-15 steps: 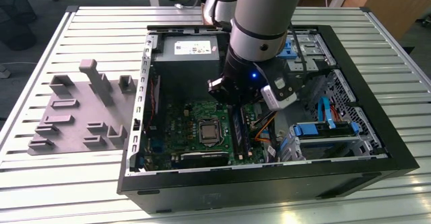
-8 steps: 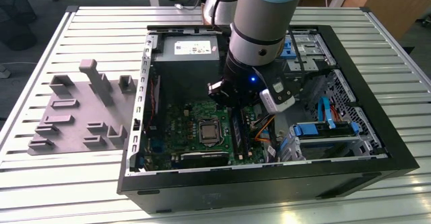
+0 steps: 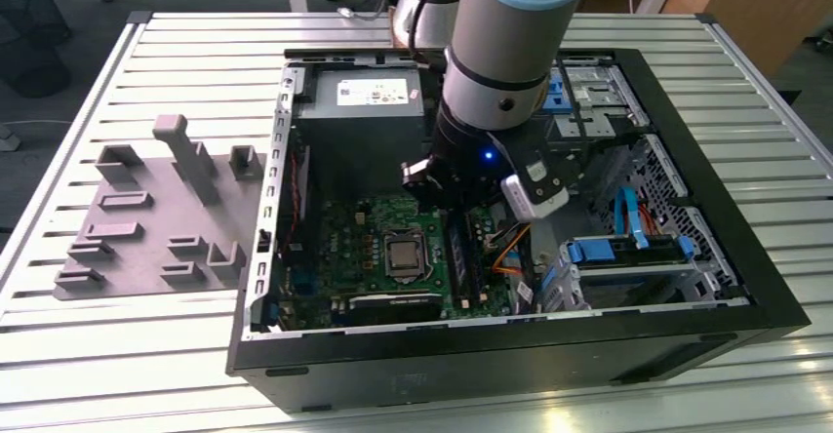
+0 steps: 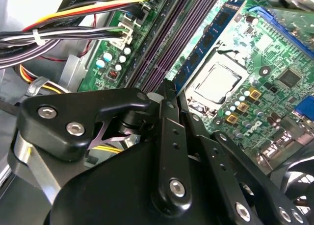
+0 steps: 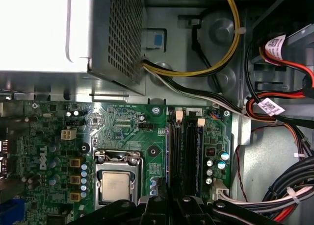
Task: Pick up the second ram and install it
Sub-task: 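Insert the second ram into the second slot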
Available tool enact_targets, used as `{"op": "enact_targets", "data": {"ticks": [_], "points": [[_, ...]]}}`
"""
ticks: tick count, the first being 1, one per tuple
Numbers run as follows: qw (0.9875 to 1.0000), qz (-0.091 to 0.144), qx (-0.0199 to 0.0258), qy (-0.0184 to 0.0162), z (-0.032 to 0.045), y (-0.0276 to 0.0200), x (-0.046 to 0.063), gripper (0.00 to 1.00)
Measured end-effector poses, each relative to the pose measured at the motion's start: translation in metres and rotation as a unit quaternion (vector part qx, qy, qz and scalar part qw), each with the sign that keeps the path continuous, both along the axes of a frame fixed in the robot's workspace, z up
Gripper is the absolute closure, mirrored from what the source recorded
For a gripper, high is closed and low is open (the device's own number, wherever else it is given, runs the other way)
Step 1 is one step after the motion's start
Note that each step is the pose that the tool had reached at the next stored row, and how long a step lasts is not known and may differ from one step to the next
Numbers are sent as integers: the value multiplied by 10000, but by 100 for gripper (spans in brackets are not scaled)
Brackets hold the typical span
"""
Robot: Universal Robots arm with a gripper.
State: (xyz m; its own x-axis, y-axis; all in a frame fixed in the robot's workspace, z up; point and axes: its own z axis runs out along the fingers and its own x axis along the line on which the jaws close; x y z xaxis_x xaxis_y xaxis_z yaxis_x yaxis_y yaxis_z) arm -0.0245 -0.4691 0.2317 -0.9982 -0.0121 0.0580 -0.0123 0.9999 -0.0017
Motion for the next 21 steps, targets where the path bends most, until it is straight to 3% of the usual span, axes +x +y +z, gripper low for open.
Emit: {"op": "enact_targets", "data": {"ticks": [5, 16, 21], "points": [[10000, -87, 0, 0, -65, -5, 0, 86], [10000, -99, 1, 0, -75, -4, 0, 86], [10000, 58, 0, 0, -98, -5, 2, 86]]}}
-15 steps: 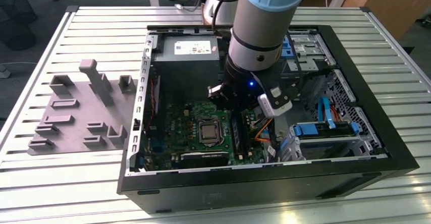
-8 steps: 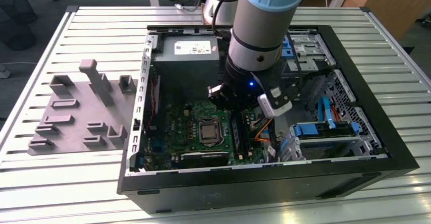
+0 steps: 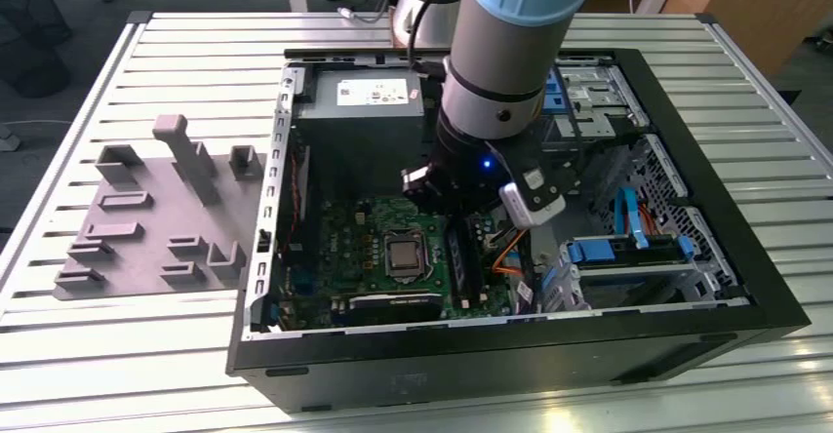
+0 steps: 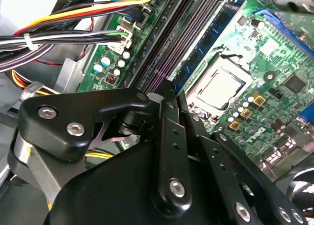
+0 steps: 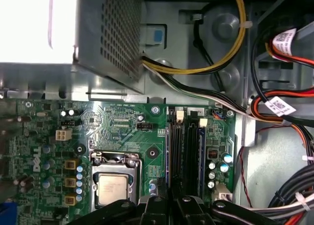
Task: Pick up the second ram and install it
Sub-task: 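Insert the second ram into the second slot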
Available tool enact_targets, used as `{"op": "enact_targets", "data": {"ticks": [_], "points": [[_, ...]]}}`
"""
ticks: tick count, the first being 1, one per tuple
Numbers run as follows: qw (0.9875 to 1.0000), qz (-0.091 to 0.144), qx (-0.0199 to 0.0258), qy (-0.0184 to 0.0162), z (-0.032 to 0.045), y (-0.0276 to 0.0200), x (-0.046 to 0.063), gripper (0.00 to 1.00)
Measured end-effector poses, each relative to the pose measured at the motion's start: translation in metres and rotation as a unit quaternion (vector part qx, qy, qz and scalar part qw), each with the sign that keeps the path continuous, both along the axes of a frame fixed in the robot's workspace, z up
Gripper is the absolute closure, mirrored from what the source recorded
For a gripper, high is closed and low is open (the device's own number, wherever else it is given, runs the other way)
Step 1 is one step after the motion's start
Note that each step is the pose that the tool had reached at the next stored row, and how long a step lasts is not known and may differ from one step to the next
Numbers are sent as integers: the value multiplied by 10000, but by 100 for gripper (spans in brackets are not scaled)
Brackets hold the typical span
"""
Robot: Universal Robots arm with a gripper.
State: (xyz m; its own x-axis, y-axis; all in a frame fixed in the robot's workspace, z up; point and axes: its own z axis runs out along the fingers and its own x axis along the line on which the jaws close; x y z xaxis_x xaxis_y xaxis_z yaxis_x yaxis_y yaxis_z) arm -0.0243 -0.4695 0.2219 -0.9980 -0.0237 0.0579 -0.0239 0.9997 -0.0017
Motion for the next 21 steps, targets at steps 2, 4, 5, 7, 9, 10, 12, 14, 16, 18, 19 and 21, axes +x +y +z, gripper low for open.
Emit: {"op": "enact_targets", "data": {"ticks": [2, 4, 5, 7, 9, 10, 12, 14, 16, 18, 19, 21], "points": [[10000, 6, 0, 0, -19, 0, 5, 86], [10000, 5, 0, 0, -35, 0, 11, 86], [10000, 5, -1, 0, -41, 0, 15, 86], [10000, 5, 0, 0, -54, 0, 23, 86], [10000, 5, -1, 0, -62, -1, 28, 86], [10000, 4, -1, 0, -66, 0, 30, 86], [10000, 5, -1, 0, -74, 0, 34, 86], [10000, 5, -1, 0, -83, 0, 37, 86], [10000, 5, -1, 0, -91, -1, 39, 86], [10000, 5, -2, 1, -98, -1, 40, 86], [10000, 5, -2, 1, -99, -1, 40, 86], [10000, 5, -1, 0, -100, -1, 40, 86]]}}
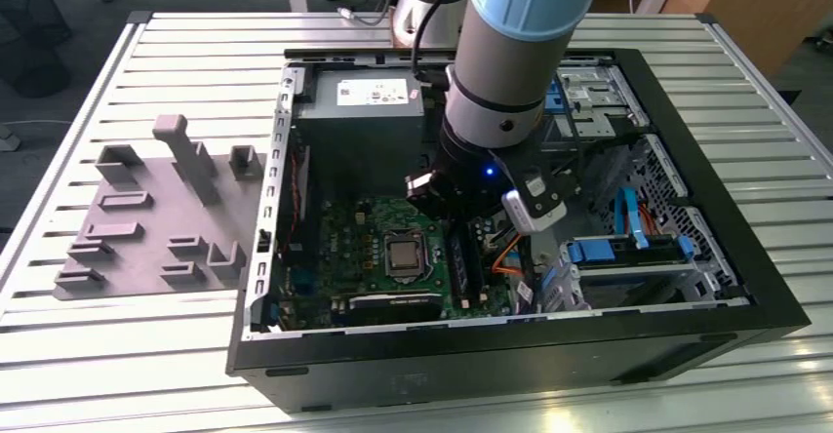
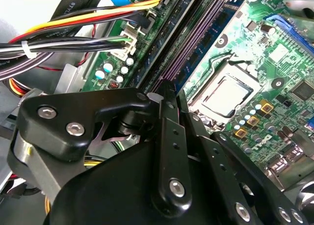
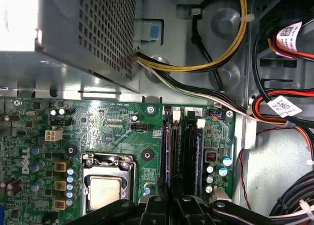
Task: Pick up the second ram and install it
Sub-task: 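Insert the second ram into the second slot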
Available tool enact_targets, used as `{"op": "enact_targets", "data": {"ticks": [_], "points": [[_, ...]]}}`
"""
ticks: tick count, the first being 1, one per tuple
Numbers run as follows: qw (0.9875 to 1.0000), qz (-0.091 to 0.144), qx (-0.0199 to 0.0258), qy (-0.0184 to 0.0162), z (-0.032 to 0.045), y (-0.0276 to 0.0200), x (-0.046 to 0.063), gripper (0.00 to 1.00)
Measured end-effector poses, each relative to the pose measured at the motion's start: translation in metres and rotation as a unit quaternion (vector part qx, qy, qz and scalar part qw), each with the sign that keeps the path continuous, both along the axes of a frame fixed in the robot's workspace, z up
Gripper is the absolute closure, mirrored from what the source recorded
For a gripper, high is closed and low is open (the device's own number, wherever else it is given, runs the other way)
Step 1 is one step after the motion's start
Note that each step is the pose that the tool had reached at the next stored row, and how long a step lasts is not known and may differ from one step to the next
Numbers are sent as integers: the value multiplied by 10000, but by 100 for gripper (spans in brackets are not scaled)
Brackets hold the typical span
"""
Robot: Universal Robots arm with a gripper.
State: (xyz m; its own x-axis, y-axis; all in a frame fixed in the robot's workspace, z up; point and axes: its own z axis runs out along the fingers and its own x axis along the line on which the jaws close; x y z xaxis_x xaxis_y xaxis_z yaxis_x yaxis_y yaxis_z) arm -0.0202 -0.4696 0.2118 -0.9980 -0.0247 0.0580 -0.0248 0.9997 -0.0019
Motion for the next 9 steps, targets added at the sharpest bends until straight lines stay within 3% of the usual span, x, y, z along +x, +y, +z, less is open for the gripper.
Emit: {"op": "enact_targets", "data": {"ticks": [9], "points": [[10000, -1, 1, 0, -2, -15, 4, 86]]}}
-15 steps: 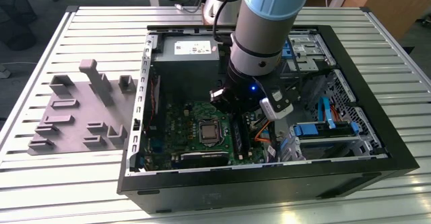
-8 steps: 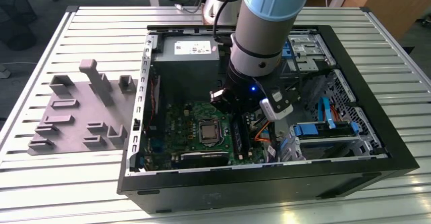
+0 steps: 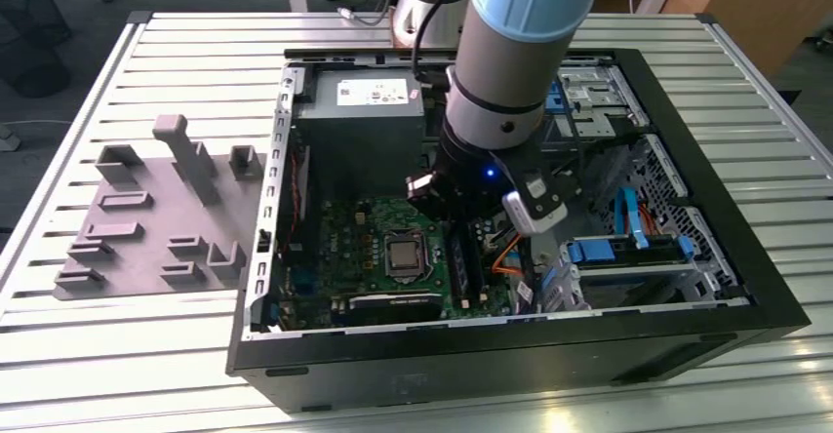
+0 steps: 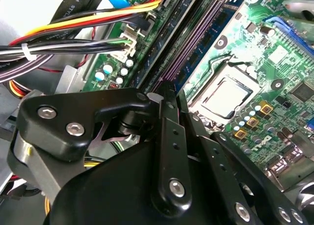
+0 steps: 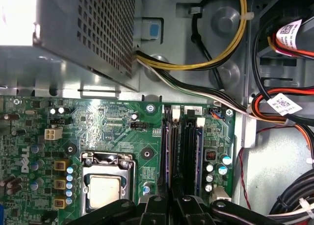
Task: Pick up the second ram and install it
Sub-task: 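Insert the second ram into the second slot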
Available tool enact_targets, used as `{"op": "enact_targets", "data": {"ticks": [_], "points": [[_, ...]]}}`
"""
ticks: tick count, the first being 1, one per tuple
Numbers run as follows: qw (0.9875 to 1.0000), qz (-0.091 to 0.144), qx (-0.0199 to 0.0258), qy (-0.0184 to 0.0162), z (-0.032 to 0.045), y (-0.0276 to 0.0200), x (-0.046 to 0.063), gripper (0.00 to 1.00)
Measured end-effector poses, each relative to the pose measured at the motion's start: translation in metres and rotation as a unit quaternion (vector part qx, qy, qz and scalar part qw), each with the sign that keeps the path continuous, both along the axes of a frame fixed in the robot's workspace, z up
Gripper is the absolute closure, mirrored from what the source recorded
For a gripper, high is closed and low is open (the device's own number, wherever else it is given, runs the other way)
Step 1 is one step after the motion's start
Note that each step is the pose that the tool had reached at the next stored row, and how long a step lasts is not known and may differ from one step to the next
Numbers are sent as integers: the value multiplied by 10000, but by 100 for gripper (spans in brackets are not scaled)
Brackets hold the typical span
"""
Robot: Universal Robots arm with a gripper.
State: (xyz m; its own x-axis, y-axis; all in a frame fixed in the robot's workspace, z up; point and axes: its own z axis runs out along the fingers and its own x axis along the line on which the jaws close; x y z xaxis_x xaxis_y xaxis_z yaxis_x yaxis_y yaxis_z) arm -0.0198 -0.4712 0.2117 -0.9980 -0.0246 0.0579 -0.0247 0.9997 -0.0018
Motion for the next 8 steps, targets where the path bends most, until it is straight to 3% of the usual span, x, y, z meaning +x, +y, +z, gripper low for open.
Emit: {"op": "enact_targets", "data": {"ticks": [8], "points": [[10000, -35, 0, 0, 0, -10, 32, 86]]}}
